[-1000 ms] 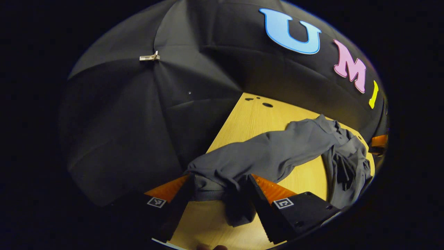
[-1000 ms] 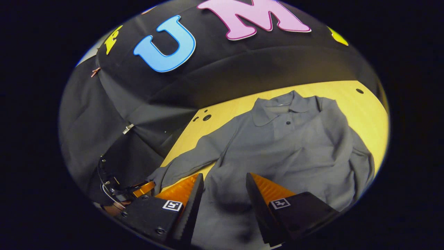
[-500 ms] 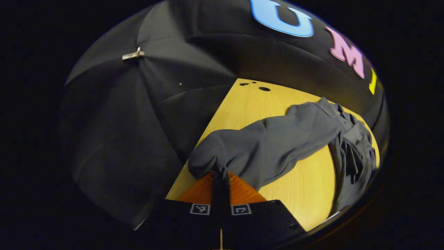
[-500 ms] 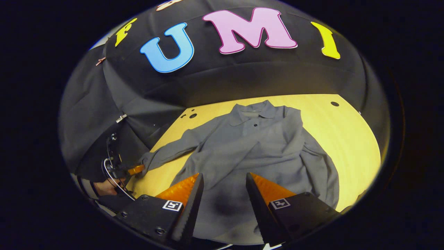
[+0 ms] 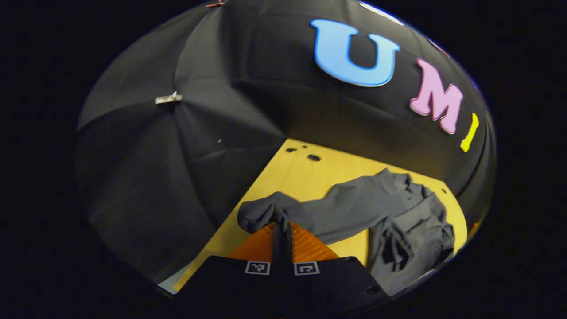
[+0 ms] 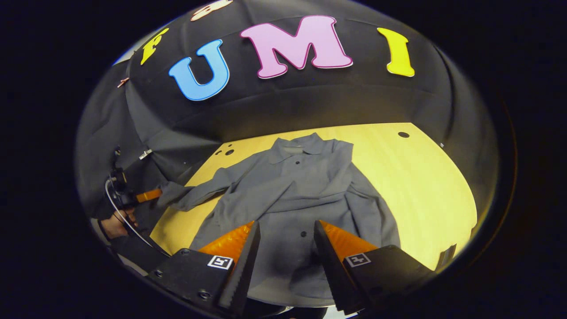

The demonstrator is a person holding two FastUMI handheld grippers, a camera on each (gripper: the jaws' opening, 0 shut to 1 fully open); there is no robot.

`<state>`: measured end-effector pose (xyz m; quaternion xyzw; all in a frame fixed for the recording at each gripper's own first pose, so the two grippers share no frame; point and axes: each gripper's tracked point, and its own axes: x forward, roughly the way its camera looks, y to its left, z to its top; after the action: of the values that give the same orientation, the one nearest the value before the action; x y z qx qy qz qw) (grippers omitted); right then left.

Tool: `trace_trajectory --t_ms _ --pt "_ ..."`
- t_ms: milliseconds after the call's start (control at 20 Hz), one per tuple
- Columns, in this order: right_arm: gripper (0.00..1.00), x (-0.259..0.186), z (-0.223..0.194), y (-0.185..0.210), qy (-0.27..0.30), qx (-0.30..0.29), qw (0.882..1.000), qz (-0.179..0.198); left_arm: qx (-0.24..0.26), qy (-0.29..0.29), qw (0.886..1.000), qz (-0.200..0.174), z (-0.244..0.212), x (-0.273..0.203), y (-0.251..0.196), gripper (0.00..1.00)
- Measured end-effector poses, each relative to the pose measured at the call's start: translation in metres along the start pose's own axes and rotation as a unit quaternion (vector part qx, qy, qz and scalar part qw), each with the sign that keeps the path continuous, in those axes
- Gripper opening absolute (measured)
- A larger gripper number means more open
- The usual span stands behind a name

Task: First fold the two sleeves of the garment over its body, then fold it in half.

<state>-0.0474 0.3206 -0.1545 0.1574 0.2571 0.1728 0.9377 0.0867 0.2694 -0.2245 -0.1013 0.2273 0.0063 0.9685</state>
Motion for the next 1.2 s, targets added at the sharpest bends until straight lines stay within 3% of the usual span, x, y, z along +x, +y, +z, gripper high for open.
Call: trace_trajectory --t_ms 200,400,800,1200 --pt "0.76 -0.006 0.004 -0.037 -0.003 0.009 1.000 -0.025 0.039 -0.054 0.996 -0.065 0.060 -0.018 -0.092 0.05" --pt "0.80 -0.013 0.002 -0.074 -0.001 0.022 0.999 -0.044 0.075 -0.070 0.986 -0.131 0.075 -0.028 -0.187 0.05" --pt "0.80 -0.035 -0.010 -0.138 0.004 0.048 0.997 -0.064 0.099 -0.031 0.970 -0.219 0.033 -0.022 -0.347 0.05" --pt "0.80 -0.043 -0.027 -0.184 0.024 0.063 0.995 -0.070 0.146 0.041 0.958 -0.244 -0.065 0.022 -0.450 0.05"
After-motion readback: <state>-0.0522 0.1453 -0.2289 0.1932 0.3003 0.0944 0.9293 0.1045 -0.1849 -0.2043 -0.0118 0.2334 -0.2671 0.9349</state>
